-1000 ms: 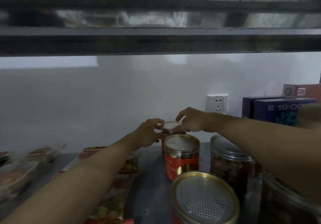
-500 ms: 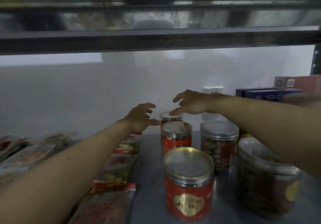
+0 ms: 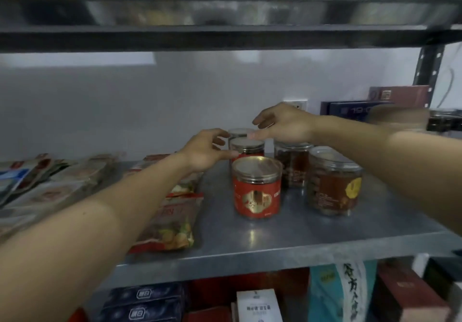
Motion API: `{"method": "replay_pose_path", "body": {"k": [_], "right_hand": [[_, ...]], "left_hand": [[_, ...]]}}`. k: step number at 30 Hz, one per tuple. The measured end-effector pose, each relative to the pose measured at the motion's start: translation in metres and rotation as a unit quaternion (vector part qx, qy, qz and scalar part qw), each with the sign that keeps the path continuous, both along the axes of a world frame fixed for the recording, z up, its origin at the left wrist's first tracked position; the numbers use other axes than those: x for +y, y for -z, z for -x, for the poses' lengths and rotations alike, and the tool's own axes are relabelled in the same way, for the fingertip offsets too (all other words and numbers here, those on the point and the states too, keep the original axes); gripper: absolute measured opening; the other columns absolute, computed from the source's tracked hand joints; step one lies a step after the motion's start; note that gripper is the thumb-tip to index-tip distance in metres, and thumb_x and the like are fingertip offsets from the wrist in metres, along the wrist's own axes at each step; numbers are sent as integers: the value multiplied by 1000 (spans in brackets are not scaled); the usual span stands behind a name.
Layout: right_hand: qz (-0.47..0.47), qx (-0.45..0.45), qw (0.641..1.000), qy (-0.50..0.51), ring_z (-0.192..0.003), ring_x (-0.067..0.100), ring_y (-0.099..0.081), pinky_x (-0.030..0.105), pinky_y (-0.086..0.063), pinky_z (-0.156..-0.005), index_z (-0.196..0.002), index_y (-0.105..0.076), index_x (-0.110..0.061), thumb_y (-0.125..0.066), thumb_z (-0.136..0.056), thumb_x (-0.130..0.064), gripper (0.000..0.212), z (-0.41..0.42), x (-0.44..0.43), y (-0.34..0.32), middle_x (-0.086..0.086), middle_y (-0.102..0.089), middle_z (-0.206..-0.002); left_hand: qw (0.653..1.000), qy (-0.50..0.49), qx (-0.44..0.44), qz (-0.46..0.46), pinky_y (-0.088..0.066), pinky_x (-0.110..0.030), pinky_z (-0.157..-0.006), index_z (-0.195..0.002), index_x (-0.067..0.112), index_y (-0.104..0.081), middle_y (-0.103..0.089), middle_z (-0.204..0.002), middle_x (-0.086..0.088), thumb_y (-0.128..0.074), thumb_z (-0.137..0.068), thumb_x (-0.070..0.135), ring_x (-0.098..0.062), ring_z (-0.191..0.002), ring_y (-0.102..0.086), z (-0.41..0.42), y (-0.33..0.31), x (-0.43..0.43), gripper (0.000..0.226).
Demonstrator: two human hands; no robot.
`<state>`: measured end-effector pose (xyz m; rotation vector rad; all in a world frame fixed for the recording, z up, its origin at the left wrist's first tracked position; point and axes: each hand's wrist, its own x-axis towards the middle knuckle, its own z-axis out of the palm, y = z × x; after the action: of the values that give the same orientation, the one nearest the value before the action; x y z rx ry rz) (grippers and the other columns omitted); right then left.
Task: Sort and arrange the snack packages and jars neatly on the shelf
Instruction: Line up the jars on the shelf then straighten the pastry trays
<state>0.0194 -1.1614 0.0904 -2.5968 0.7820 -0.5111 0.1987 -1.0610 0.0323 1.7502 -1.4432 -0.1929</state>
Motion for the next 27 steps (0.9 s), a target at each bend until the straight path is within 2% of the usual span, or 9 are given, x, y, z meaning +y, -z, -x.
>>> {"method": "replay_pose_path", "body": {"k": [2, 6, 8, 10, 12, 15, 20, 24, 27], "right_hand": [[-19, -21, 1000, 10, -117, 18, -54, 36, -44, -104, -131, -57, -17, -69, -81, -51, 61, 11, 19, 7, 1, -59, -129], [-38, -92, 994, 39, -108, 13, -56, 26, -45, -91, -125, -61, -17, -69, -81, -52, 58, 24, 53, 24, -4, -61, -118], [-58, -111, 991, 44, -110, 11, -57, 21, -44, -90, -123, -61, -20, -71, -78, -54, 58, 30, 64, 38, -9, -60, -118], [-93, -128, 987, 34, -102, 2, -59, 9, -43, -79, -109, -63, -28, -75, -78, -46, 38, 34, 71, 52, -16, -60, -110], [-116, -155, 980, 31, -95, -3, -57, 4, -40, -71, -118, -60, -24, -75, -78, -43, 47, 35, 72, 66, -14, -58, -111], [-128, -234, 963, 27, -88, -8, -54, 7, -44, -71, -135, -49, -16, -75, -79, -39, 65, 35, 77, 81, -19, -54, -106], [-143, -324, 935, 17, -105, 2, -61, 28, -53, -94, -127, -56, -20, -73, -78, -42, 56, 37, 69, 109, -15, -63, -111], [-136, -347, 928, 5, -101, -9, -58, 13, -49, -85, -128, -56, -23, -68, -85, -38, 48, 36, 64, 121, -22, -60, -107], [-130, -351, 927, 1, -101, -10, -57, 12, -48, -84, -127, -56, -25, -67, -85, -39, 46, 35, 59, 123, -22, -61, -107]], "left_hand": [[1000, 22, -1, 11, -45, -16, -77, -124, 12, -57, -56, -104, 3, -70, -85, 16, -15, -102, -54, 11, 6, 12, 41], [998, 29, 42, 39, -45, -21, -80, -120, 17, -59, -60, -105, -1, -60, -92, 13, -17, -100, -59, 22, 19, 34, 27], [995, 31, 90, 36, -46, -25, -88, -124, 21, -58, -62, -109, 1, -59, -93, 16, -16, -104, -59, 27, 25, 43, 32], [991, 52, 121, 23, -45, -34, -100, -130, 25, -55, -62, -122, 2, -64, -89, 19, -15, -113, -57, 32, 32, 51, 43], [987, 90, 135, 7, -43, -34, -103, -139, 26, -46, -57, -128, 8, -70, -84, 20, -10, -116, -54, 41, 40, 57, 60], [984, 107, 142, 16, -46, -33, -100, -143, 26, -37, -53, -119, 14, -75, -80, 19, -9, -115, -52, 52, 46, 60, 74], [988, 107, 105, 42, -50, -19, -85, -127, 21, -47, -55, -106, 21, -77, -77, 11, 0, -100, -56, 55, 44, 58, 59], [991, 104, 76, 48, -49, -11, -76, -125, 18, -49, -56, -105, 21, -76, -78, 12, 6, -95, -55, 58, 43, 56, 54], [993, 94, 57, 49, -48, -8, -75, -126, 18, -49, -55, -107, 19, -75, -78, 15, 6, -96, -54, 59, 41, 56, 54]]}}
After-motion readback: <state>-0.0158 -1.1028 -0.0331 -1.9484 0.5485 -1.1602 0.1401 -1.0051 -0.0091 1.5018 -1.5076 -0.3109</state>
